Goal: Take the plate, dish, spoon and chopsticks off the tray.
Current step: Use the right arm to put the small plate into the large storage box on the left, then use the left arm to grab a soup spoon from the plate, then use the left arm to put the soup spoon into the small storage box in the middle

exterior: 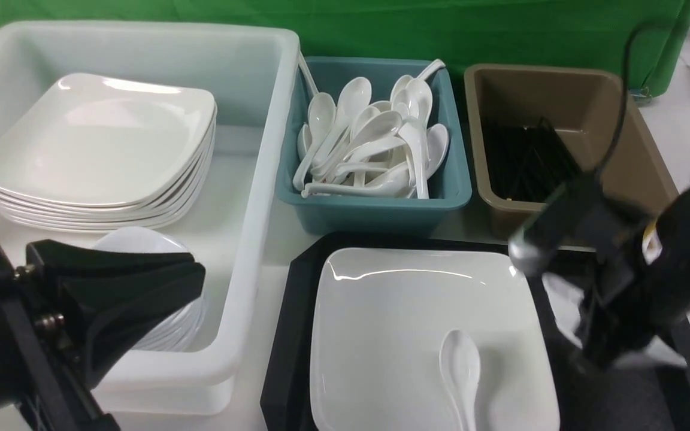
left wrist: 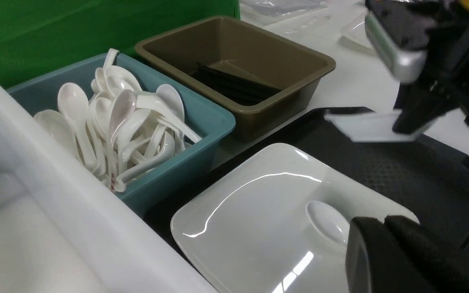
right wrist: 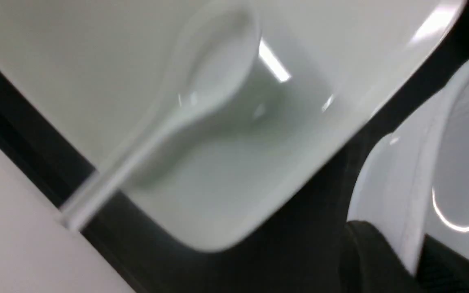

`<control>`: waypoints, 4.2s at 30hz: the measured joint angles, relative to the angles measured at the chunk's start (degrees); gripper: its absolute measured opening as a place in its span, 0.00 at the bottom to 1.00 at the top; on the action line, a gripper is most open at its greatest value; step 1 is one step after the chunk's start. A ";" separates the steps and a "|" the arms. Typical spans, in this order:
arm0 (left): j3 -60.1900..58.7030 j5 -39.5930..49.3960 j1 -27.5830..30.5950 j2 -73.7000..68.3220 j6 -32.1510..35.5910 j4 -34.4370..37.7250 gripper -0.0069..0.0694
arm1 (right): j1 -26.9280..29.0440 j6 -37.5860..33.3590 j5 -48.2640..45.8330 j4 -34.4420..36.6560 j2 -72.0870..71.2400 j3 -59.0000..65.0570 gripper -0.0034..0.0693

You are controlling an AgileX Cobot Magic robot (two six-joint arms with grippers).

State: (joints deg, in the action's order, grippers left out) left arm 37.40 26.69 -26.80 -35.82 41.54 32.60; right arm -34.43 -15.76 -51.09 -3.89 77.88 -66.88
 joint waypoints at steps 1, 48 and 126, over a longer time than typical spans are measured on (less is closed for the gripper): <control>0.00 0.06 0.00 0.35 -1.56 -1.37 0.11 | -1.91 0.38 -0.21 0.00 -0.36 -1.99 0.13; 6.86 26.59 0.00 16.29 -40.68 -34.21 0.11 | -26.18 -7.59 -13.73 -13.17 32.52 -51.74 0.39; 73.10 17.58 -13.02 -77.93 -50.03 -46.05 0.27 | -21.21 27.82 -12.12 -16.77 -45.95 19.83 0.28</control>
State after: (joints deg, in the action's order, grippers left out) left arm 110.51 44.28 -39.82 -113.75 -8.48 -13.45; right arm -55.64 12.05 -63.21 -20.66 31.93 -47.05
